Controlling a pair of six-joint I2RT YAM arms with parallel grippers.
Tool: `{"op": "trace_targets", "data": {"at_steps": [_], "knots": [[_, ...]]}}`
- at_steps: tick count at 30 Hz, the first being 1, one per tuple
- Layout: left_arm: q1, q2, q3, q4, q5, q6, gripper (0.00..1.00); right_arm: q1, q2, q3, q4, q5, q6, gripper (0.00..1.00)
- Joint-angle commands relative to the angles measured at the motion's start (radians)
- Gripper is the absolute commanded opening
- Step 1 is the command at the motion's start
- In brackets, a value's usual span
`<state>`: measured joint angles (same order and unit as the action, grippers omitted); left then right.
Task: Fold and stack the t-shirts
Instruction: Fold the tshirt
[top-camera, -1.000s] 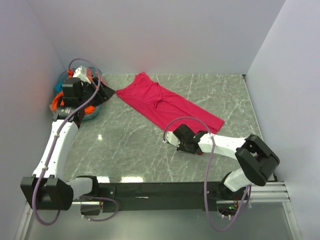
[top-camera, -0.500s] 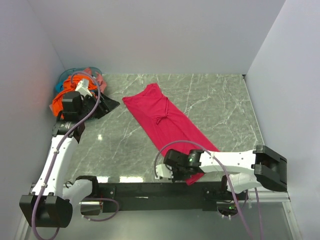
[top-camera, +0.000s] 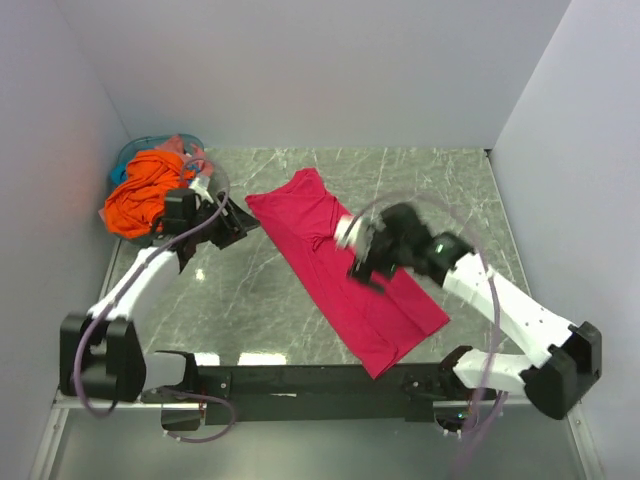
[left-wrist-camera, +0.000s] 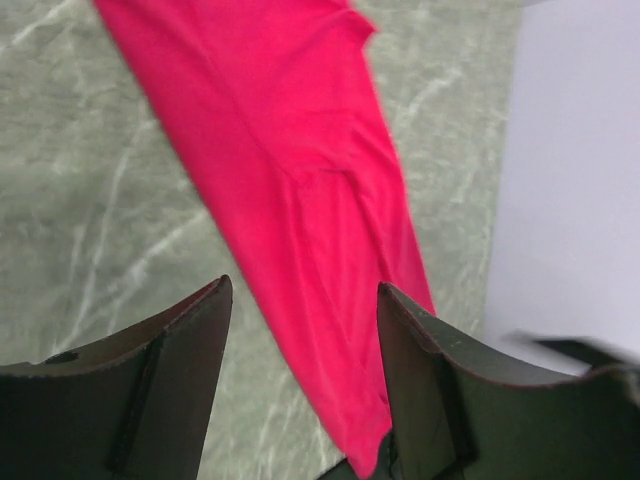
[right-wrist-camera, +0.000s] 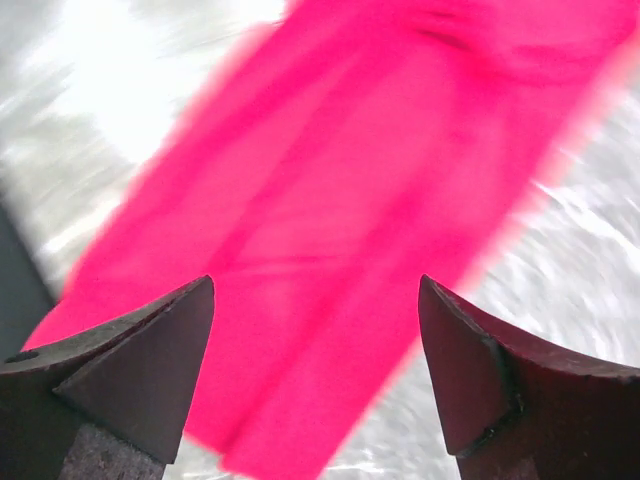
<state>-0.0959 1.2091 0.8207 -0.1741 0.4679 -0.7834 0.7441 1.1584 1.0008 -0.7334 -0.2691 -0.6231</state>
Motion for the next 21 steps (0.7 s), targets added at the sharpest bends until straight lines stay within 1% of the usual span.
{"op": "trace_targets", "data": {"at_steps": [1,2,3,4,5,6,7,9,10,12,13,15,16,19,21], "knots": [[-0.025,0.133,0.041,0.149,-0.057,-0.028,0.65,-0.278,0.105,0.099,0.078,-0.154,0.072,0.88],[-0.03,0.159,0.053,0.159,-0.069,-0.031,0.64,-0.329,0.145,0.122,0.135,-0.185,0.118,0.88],[-0.036,0.182,0.076,0.168,-0.077,-0.028,0.64,-0.372,0.188,0.148,0.159,-0.243,0.223,0.87],[-0.056,0.211,0.089,0.168,-0.09,-0.024,0.64,-0.418,0.236,0.177,0.178,-0.269,0.271,0.85],[-0.067,0.219,0.101,0.16,-0.124,-0.002,0.65,-0.484,0.333,0.24,0.207,-0.298,0.32,0.85],[-0.077,0.221,0.107,0.148,-0.138,0.01,0.66,-0.511,0.386,0.277,0.209,-0.342,0.4,0.83],[-0.099,0.211,0.115,0.139,-0.153,0.021,0.67,-0.528,0.485,0.347,0.212,-0.361,0.439,0.81],[-0.11,0.192,0.094,0.136,-0.192,0.033,0.72,-0.564,0.579,0.421,0.215,-0.384,0.527,0.81],[-0.111,0.17,0.083,0.139,-0.196,0.032,0.74,-0.568,0.662,0.488,0.21,-0.401,0.549,0.81],[-0.11,0.156,0.058,0.139,-0.207,0.023,0.77,-0.572,0.742,0.556,0.201,-0.404,0.617,0.8],[-0.108,0.158,0.038,0.137,-0.213,0.021,0.77,-0.571,0.811,0.615,0.198,-0.409,0.649,0.8],[-0.108,0.174,0.028,0.134,-0.219,0.013,0.77,-0.571,0.883,0.677,0.186,-0.417,0.718,0.78],[-0.105,0.199,0.023,0.137,-0.215,0.01,0.76,-0.571,0.946,0.735,0.178,-0.417,0.733,0.77],[-0.103,0.236,0.029,0.145,-0.209,0.001,0.75,-0.569,1.038,0.818,0.161,-0.421,0.769,0.76],[-0.102,0.26,0.047,0.148,-0.21,-0.005,0.74,-0.566,1.067,0.844,0.155,-0.415,0.777,0.75]]}}
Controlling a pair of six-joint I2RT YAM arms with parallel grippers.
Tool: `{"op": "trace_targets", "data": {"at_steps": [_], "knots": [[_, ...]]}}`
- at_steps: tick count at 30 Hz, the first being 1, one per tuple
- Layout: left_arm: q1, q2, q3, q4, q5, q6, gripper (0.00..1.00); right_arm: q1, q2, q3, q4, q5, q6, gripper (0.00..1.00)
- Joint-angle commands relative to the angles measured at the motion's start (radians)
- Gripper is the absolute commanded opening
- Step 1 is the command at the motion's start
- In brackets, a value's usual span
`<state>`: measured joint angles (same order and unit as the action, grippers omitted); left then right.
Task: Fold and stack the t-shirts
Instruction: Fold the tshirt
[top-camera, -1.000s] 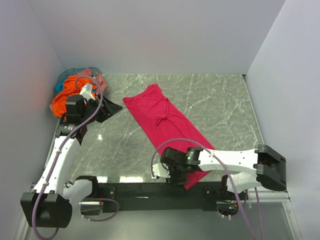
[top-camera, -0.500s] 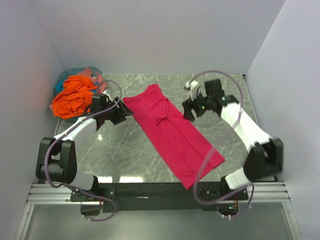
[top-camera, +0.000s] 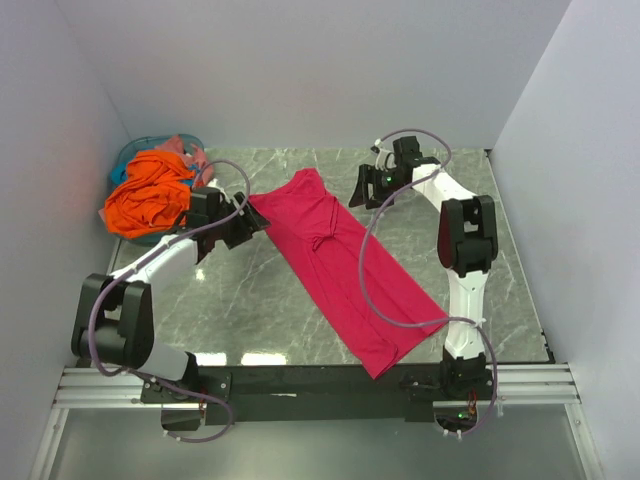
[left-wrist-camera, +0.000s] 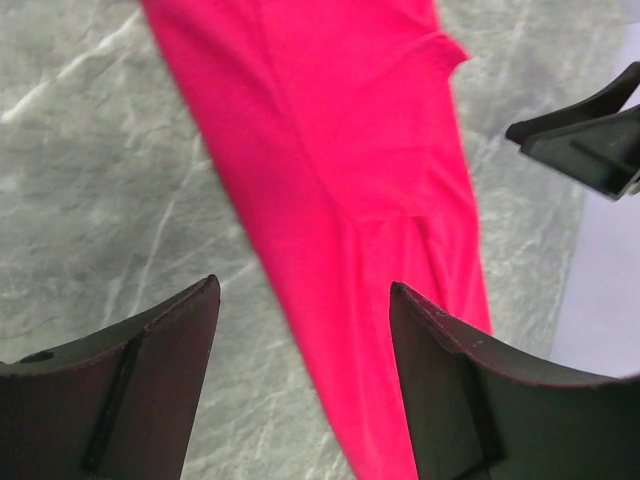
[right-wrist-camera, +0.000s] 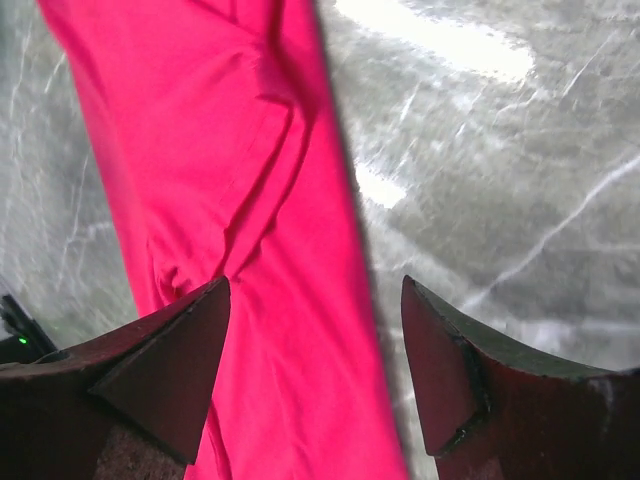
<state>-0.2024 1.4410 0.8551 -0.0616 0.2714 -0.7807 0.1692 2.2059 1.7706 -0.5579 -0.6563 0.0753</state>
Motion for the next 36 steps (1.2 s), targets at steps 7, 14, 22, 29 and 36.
{"op": "trace_targets", "data": {"at_steps": [7,14,22,29,36], "knots": [[0.006,0.116,0.07,0.046,0.015,-0.022,0.7,0.038,0.141,0.203,-0.128,0.018,0.061,0.75],[0.006,0.131,0.07,0.051,0.025,-0.023,0.7,0.049,0.227,0.299,-0.212,0.035,0.037,0.73],[0.008,0.118,0.07,0.054,0.031,-0.034,0.7,0.055,0.29,0.383,-0.263,-0.008,0.035,0.55],[0.011,0.095,0.07,0.036,0.029,-0.026,0.7,0.056,0.333,0.432,-0.284,-0.043,0.046,0.35],[0.014,0.085,0.067,0.036,0.031,-0.029,0.69,0.055,0.339,0.438,-0.283,-0.045,0.047,0.22]]}}
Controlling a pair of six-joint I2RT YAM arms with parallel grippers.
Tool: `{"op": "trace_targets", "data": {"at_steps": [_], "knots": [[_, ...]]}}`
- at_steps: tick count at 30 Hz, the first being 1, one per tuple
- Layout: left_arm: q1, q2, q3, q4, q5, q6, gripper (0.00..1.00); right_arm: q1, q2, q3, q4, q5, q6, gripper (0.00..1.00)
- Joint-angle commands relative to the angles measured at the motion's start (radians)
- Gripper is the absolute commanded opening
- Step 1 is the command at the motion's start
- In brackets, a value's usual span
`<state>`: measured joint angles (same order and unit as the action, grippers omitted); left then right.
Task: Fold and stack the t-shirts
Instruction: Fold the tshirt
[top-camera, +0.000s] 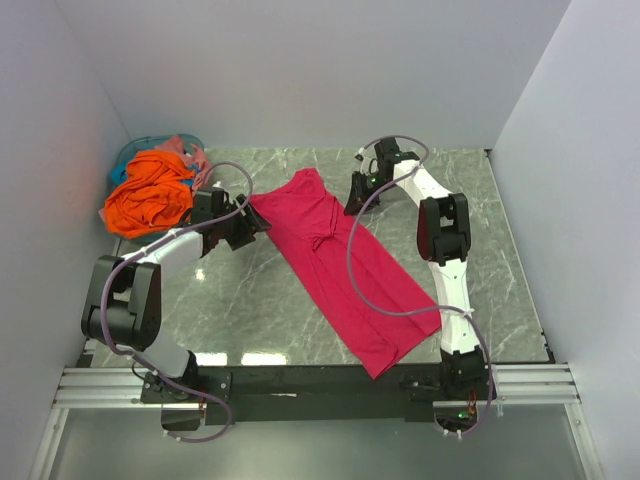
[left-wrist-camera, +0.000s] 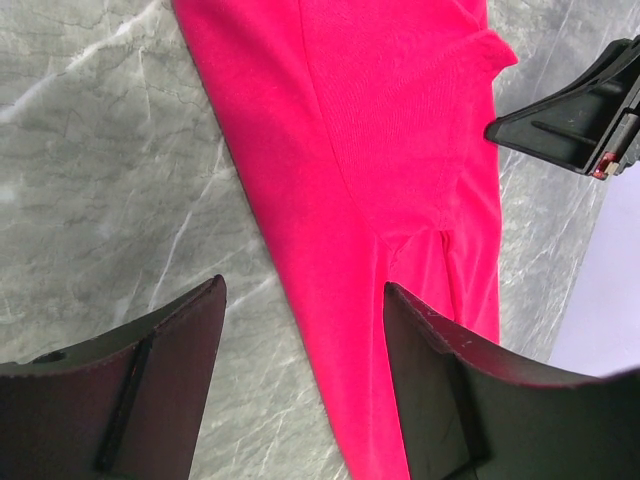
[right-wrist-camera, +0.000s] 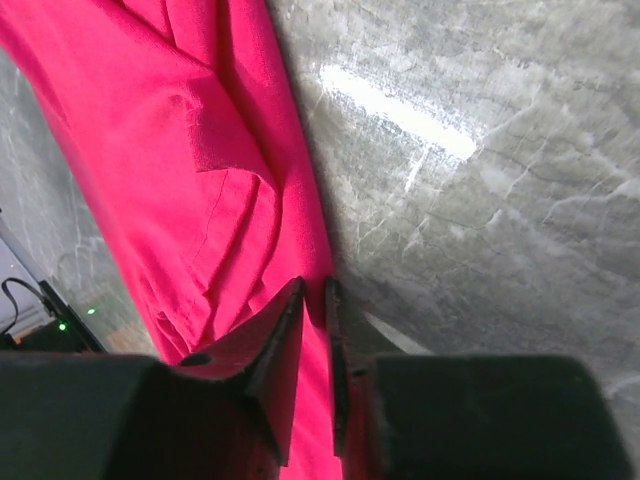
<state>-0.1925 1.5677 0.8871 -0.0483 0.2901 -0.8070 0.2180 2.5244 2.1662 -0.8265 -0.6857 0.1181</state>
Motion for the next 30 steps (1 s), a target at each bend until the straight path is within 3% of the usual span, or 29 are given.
{"op": "trace_targets", "data": {"at_steps": [1,2,8,22,30], "knots": [[0.004,-0.041,0.035,0.024,0.014,-0.004,0.7,0.007,0.02,0.043,-0.011,-0.017,0.008,0.2],[0.004,-0.041,0.033,0.024,0.015,-0.004,0.7,0.007,0.02,0.043,-0.01,-0.017,0.012,0.13],[0.005,-0.038,0.041,0.013,0.012,0.002,0.69,0.0,0.022,0.05,0.016,-0.031,0.037,0.02],[0.013,0.043,0.111,0.007,0.03,0.015,0.69,-0.111,0.017,0.053,0.086,-0.015,0.104,0.0],[0.011,0.202,0.262,-0.01,0.063,0.023,0.66,-0.199,0.001,0.008,0.113,0.009,0.112,0.0]]}}
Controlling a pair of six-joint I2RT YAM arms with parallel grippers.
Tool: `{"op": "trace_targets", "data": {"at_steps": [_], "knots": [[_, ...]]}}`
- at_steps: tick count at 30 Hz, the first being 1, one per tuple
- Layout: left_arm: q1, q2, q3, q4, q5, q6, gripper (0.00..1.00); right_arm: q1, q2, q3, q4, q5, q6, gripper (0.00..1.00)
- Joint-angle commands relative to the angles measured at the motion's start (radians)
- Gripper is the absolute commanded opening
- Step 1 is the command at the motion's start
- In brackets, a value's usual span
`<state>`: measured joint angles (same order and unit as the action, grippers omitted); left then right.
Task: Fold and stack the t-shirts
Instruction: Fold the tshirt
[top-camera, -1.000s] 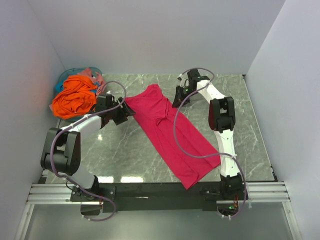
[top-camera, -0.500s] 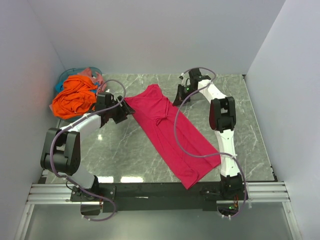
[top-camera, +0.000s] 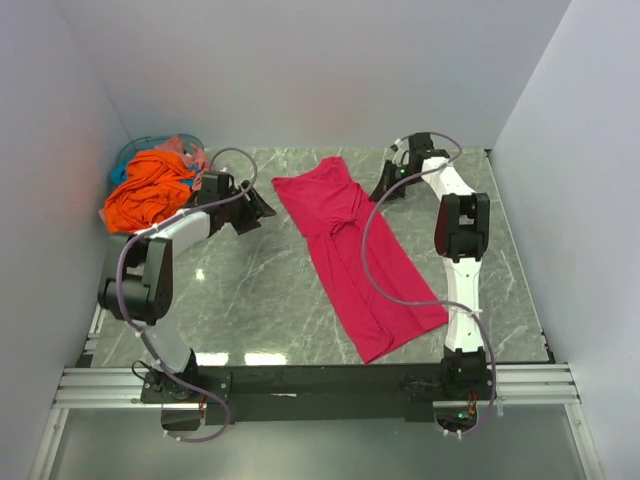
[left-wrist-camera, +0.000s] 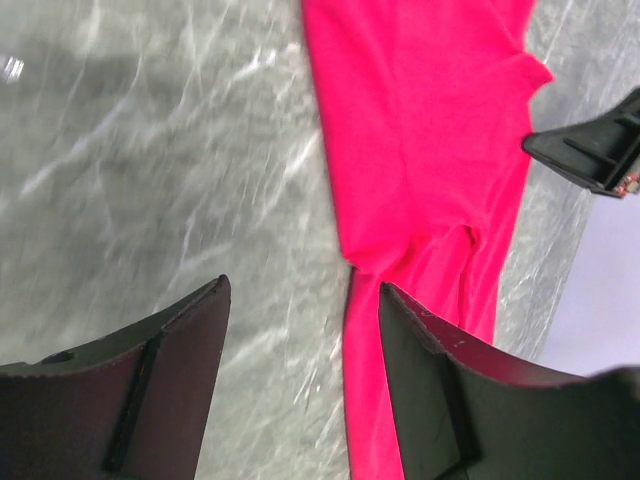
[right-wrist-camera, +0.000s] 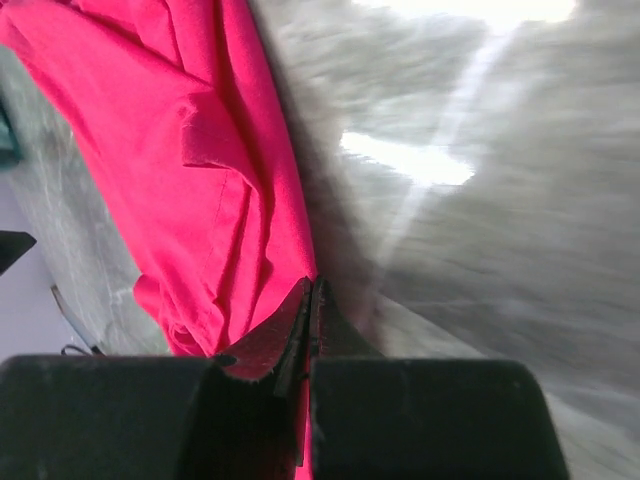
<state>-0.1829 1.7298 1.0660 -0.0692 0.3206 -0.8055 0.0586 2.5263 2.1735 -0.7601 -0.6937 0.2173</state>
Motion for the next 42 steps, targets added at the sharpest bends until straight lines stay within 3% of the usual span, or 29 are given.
{"op": "trace_targets", "data": {"at_steps": [1,6,9,12,13,16,23,32,42], "knots": [[0.002,0.059,0.124,0.005,0.034,0.026,0.66,-0.048,-0.003,-0.006,0.054,0.02,0.016,0.0],[-0.021,0.198,0.281,-0.069,0.037,0.06,0.65,-0.098,-0.035,-0.043,0.065,0.04,0.007,0.0],[-0.039,0.292,0.409,-0.133,0.029,0.081,0.64,-0.114,-0.058,-0.072,0.064,0.048,-0.016,0.09],[-0.052,0.396,0.555,-0.2,0.02,0.092,0.61,-0.129,-0.106,-0.113,0.051,0.066,-0.079,0.34],[-0.053,0.421,0.624,-0.214,0.021,0.094,0.61,-0.134,-0.127,-0.135,0.051,0.068,-0.12,0.49],[-0.069,0.514,0.747,-0.256,0.021,0.097,0.59,-0.149,-0.254,-0.263,0.084,0.098,-0.206,0.63],[-0.098,0.697,0.949,-0.371,-0.04,0.089,0.55,-0.149,-0.634,-0.63,0.137,0.017,-0.404,0.67],[-0.127,0.832,1.097,-0.383,-0.049,0.048,0.49,-0.112,-0.906,-0.879,0.15,-0.052,-0.515,0.67],[-0.112,0.909,1.183,-0.37,-0.109,0.009,0.17,-0.033,-1.081,-1.008,0.16,-0.058,-0.559,0.67]]}}
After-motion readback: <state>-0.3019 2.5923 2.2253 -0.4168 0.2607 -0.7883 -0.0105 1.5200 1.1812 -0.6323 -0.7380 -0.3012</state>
